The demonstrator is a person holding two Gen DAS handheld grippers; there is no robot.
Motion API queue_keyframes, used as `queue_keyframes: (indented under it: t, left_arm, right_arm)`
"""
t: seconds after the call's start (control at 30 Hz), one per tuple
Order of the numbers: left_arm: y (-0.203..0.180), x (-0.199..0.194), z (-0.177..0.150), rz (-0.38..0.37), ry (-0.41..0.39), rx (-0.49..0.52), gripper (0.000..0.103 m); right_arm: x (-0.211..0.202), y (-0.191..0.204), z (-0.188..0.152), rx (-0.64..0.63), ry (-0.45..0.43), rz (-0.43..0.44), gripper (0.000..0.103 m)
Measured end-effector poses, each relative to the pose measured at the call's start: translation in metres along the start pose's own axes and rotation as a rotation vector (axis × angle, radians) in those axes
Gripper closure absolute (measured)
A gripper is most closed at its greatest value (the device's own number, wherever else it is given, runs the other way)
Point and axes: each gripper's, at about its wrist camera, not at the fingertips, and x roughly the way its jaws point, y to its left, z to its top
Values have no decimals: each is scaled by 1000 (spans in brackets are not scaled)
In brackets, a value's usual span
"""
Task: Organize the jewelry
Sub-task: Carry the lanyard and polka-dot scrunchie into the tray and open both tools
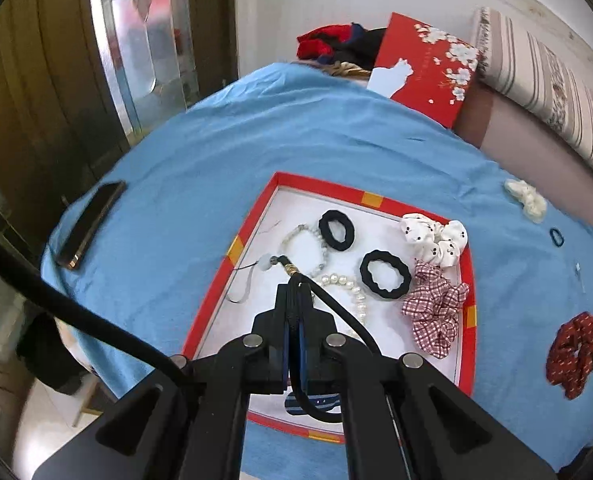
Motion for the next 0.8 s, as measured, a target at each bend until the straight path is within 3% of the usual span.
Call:
queue_keyframes:
  t: [0.3, 0.47, 0.6, 0.67, 0.73, 0.8]
  left_arm:
    - [-33, 11, -15, -258, -2, -66, 100]
    - [-47, 44, -35, -320, 50, -142, 100]
    - [-43, 64, -52, -311, 93, -183, 98]
    - [-39, 67, -55, -315, 98, -186, 88]
    - [-33, 62, -56, -323, 68, -203, 50]
    - [-25, 54, -57, -339, 18, -233, 40]
  right_arm:
    - [23, 4, 37, 12, -9, -44, 93]
    - [35, 4, 56, 26, 0, -54, 93]
    - [49, 17, 68, 3, 12, -49, 93]
    - [62, 30, 74, -16, 25, -42, 93]
    - [74, 40, 78, -28, 38, -33, 93]
    - [87, 49, 81, -40, 52, -22, 93]
